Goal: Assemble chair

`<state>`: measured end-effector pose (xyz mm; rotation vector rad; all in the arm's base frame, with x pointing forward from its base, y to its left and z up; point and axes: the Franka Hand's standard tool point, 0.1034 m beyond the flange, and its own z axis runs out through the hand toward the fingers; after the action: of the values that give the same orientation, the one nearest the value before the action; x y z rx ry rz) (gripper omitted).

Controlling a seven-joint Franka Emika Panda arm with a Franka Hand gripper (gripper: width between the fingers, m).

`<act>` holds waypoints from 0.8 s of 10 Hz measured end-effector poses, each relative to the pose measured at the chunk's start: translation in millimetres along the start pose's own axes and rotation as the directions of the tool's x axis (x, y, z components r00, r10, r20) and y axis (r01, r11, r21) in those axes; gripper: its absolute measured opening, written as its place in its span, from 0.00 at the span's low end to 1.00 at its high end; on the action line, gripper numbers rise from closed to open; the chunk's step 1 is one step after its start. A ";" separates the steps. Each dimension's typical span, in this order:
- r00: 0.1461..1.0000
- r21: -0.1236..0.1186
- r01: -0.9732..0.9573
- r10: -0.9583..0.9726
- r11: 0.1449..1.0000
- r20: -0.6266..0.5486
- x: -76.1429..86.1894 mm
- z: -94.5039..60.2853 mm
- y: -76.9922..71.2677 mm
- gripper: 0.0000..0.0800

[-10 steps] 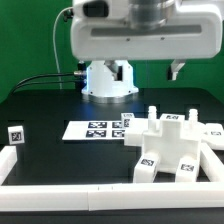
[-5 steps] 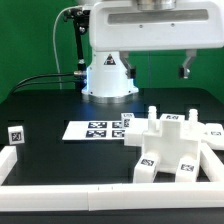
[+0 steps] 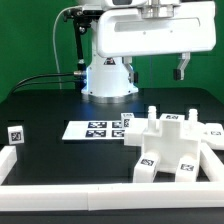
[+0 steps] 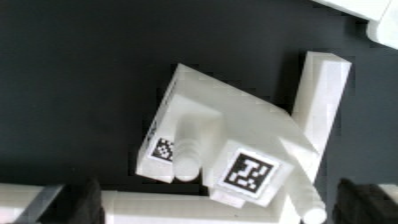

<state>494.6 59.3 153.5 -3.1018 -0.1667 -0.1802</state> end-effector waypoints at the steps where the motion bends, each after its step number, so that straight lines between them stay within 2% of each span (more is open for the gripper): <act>1: 1.000 0.000 0.026 -0.026 1.000 0.000 0.1 0.3 0.0 0.81; 2: 0.999 0.001 0.045 -0.045 0.999 0.004 -1.3 2.0 0.6 0.81; 3: 0.988 0.010 0.153 -0.153 0.988 0.023 -8.4 11.0 2.6 0.81; 6: 0.936 0.010 0.348 -0.348 0.937 0.061 -41.5 44.1 -3.2 0.81; 7: 0.914 0.006 0.401 -0.401 0.916 0.058 -46.0 50.9 -3.9 0.81; 8: 0.873 0.013 0.484 -0.484 0.875 0.058 -44.1 48.6 -2.4 0.81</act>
Offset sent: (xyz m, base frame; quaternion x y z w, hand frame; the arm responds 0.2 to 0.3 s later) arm -0.0366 0.0068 -0.0347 0.0070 -0.0564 -0.2251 0.9727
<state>456.2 58.9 100.1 -2.9984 -0.9483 -0.0949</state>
